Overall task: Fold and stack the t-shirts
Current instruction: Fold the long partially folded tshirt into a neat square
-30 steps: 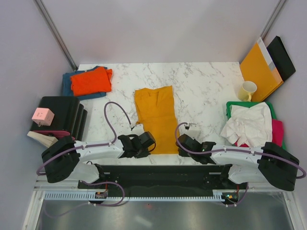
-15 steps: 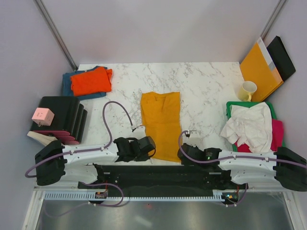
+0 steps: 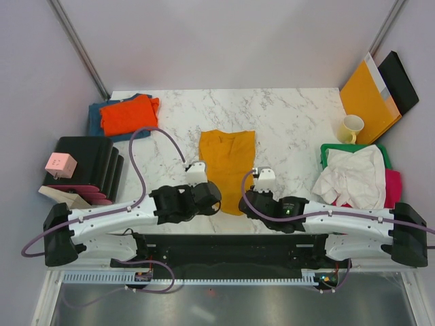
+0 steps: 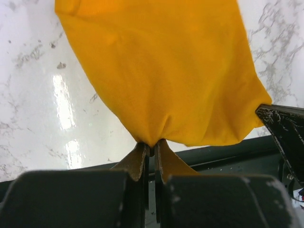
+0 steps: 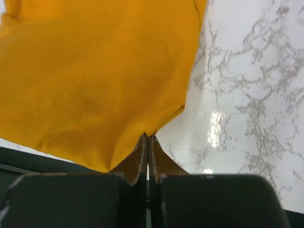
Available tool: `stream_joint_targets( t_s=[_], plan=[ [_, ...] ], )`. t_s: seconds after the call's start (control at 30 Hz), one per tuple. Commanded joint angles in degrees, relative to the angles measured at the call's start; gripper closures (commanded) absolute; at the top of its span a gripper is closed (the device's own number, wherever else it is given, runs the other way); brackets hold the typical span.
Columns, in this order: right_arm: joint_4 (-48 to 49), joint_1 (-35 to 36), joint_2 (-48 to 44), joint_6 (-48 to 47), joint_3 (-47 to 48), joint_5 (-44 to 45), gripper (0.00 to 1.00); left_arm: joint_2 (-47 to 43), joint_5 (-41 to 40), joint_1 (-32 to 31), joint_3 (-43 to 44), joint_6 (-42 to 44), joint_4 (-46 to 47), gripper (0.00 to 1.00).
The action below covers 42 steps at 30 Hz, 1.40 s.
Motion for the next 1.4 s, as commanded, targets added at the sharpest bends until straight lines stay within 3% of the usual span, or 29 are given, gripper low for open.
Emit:
stream_joint_targets(
  t_s=[0.0,0.27,0.63,1.1,1.37],
  plan=[
    [-0.99,-0.67,2.07,-4.82,7.16,6.98,1.0,0.21,-8.21,0.65,5.54,5.03,-0.98,0.98],
    [2.33,-10.33,6.99,-13.25,14.29,7.25,1.0,4.86,-7.95,8.3,12.31,14.77,1.91,0.98],
    [9.9,-26.49,17.18,-22.22,20.17,1.36,1.0,13.03,0.4,22.71,15.21,25.77,11.23,0.98],
    [13.95,-37.4,35.71,-25.65,34.23,-4.17,1.0,31.22,6.11,32.29,32.43,32.72,14.4,0.98],
    [13.86,-40.48,45.13,-26.53,43.82,-6.37,1.0,39.31,8.57,35.9,37.98,33.52,14.49,0.98]
  ],
)
